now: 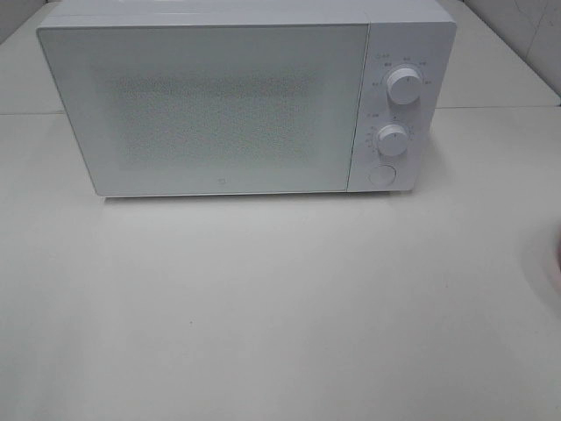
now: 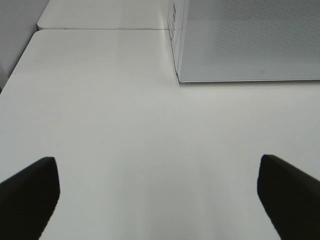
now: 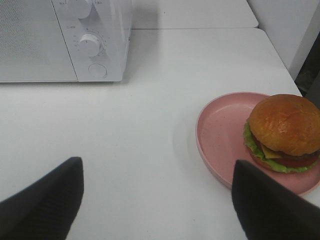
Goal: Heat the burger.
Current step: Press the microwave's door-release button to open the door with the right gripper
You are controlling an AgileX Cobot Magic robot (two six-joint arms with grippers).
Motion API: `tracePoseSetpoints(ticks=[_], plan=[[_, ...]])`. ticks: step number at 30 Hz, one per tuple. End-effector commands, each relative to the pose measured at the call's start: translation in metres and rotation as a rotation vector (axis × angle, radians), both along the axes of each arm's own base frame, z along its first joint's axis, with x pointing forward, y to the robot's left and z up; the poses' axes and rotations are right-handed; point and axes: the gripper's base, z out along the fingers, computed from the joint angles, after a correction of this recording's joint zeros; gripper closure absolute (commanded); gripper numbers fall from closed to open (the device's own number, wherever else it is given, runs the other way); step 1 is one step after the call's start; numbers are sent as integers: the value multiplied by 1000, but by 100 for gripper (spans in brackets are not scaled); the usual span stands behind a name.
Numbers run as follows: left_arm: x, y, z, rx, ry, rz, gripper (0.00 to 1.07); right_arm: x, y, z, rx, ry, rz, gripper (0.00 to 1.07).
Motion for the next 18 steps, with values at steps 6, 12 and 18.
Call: tracePoseSetpoints(ticks=[6, 12, 18], plan=[[-2, 0, 0, -6, -23, -2, 2, -3, 0, 0, -11, -25, 3, 31], [-2, 0, 0, -6, -23, -2, 2, -3, 0, 0, -11, -25, 3, 31], [-2, 0, 0, -5, -23, -2, 2, -2, 0, 0, -11, -26, 3, 31]])
